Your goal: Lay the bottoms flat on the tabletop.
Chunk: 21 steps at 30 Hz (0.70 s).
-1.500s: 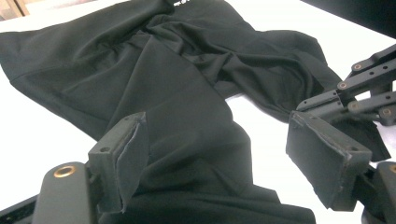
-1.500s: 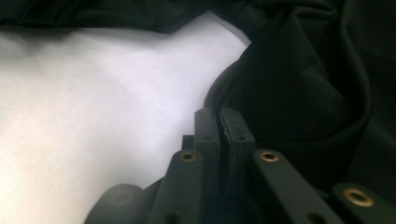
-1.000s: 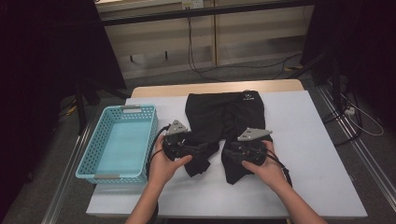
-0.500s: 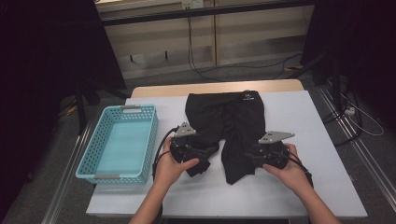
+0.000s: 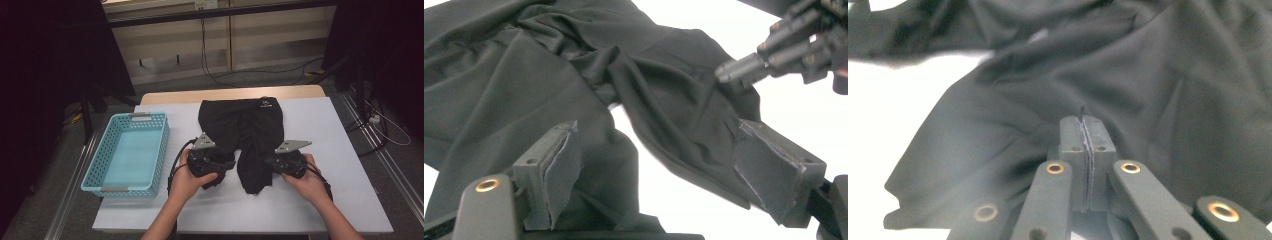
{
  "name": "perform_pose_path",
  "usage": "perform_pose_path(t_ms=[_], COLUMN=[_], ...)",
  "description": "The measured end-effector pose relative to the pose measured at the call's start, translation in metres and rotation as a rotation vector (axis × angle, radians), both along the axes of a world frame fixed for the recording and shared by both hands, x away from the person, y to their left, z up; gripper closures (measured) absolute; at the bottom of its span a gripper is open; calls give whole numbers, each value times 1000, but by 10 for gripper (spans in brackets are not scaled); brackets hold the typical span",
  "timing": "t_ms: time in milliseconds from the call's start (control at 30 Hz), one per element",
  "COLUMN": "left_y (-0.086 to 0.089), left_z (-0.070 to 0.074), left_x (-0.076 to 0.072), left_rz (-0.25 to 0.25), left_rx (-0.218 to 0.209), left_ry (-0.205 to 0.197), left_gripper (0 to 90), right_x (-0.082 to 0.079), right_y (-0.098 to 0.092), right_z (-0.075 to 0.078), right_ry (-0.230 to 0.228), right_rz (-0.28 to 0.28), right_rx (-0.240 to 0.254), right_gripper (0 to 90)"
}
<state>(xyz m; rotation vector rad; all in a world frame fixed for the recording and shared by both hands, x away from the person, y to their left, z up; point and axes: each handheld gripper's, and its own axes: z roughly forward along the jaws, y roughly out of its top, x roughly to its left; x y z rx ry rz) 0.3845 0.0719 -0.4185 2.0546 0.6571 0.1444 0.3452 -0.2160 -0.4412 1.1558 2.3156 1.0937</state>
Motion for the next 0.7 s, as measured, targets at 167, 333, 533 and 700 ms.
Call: perform_pose_path(t_ms=[167, 333, 533, 700], left_y=[-6, -12, -22, -29], left_z=[-4, -11, -21, -30], left_x=[-4, -8, -14, -19], left_rz=[-18, -35, -78, -120], left_rx=[-2, 4, 29, 69], left_ry=[13, 20, 26, 7], left_gripper=[199, 199, 229, 332], right_x=[8, 23, 29, 30], right_y=[-2, 3, 8, 9], right_z=[4, -3, -12, -17], right_ry=[-49, -50, -19, 6], right_rz=[-51, -83, -103, -91], right_rx=[49, 50, 16, -20], right_gripper=[898, 897, 884, 836])
